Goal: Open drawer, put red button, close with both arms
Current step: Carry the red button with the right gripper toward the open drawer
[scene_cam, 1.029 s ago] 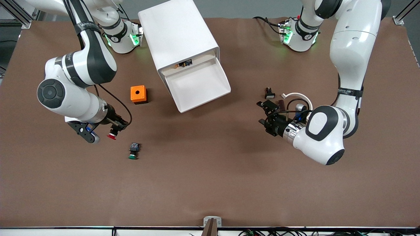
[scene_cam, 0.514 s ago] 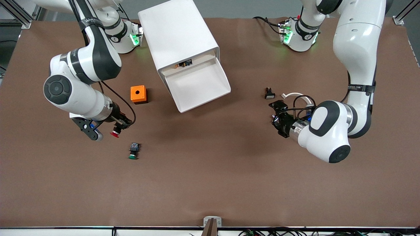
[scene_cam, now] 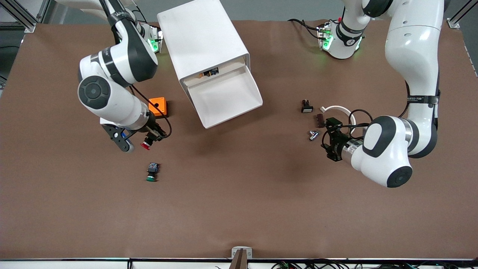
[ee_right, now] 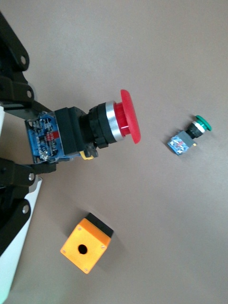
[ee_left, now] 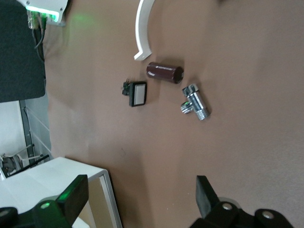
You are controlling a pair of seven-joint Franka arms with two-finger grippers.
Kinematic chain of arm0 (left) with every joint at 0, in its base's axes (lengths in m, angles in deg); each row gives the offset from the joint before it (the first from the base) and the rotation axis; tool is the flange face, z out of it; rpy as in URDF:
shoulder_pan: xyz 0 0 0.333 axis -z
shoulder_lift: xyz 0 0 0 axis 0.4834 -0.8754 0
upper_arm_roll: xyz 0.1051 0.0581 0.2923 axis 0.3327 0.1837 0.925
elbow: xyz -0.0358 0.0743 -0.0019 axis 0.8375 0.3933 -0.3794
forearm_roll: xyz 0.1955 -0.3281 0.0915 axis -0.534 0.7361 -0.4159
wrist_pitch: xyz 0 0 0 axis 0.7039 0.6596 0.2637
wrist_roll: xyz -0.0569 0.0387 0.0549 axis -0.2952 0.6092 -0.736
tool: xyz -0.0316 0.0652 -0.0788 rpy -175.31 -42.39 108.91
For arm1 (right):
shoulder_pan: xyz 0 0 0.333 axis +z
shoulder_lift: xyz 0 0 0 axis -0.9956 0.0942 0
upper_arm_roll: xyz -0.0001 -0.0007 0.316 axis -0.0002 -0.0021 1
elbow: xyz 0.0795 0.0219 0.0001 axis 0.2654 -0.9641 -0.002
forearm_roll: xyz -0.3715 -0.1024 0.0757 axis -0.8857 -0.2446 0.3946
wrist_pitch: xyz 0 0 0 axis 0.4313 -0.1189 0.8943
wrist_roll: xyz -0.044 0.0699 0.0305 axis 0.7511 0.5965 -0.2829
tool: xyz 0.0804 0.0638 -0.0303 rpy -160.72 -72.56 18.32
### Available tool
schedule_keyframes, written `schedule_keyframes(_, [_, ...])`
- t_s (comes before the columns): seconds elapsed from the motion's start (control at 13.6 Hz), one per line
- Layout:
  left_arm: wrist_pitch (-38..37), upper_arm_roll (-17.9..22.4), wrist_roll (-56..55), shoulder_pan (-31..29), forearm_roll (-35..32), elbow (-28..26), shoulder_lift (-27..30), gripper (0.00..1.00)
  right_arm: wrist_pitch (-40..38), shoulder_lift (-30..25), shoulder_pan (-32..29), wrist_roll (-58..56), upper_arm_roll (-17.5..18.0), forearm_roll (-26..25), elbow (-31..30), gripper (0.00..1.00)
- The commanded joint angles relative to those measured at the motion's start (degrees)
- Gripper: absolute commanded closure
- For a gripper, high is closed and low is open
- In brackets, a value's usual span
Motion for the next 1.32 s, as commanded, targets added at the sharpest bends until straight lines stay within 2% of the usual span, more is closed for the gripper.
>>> schedule_keyframes(0.0, [1.8, 0.0, 4.1, 0.3, -1.2, -0.4, 0.8, 0.01, 0.0, -1.6, 2.3, 4.2, -0.3, 0.8, -1.1, 1.00])
schedule_keyframes(0.44, [4.2, -0.8, 16.2, 1.8, -1.1, -0.2, 0.9, 0.01, -0.1, -2.0, 5.8, 10.9, -0.3, 1.2, -1.4, 1.00])
schedule_keyframes(0.81, [7.3, -0.8, 23.1, 2.7, -1.1, -0.2, 2.2, 0.01, 1.7, -1.7, 11.1, 20.2, -0.3, 1.1, -1.7, 1.00])
schedule_keyframes(1.03, [9.2, -0.7, 24.2, 2.6, -1.1, -0.2, 2.2, 0.01, 4.3, -1.3, 15.2, 27.3, -0.3, 1.1, -1.7, 1.00])
schedule_keyframes(1.25, [15.0, -0.8, 24.1, 2.7, -1.1, -0.2, 2.3, 0.00, 6.3, -0.4, 18.1, 32.5, -0.3, 1.1, -1.8, 1.00])
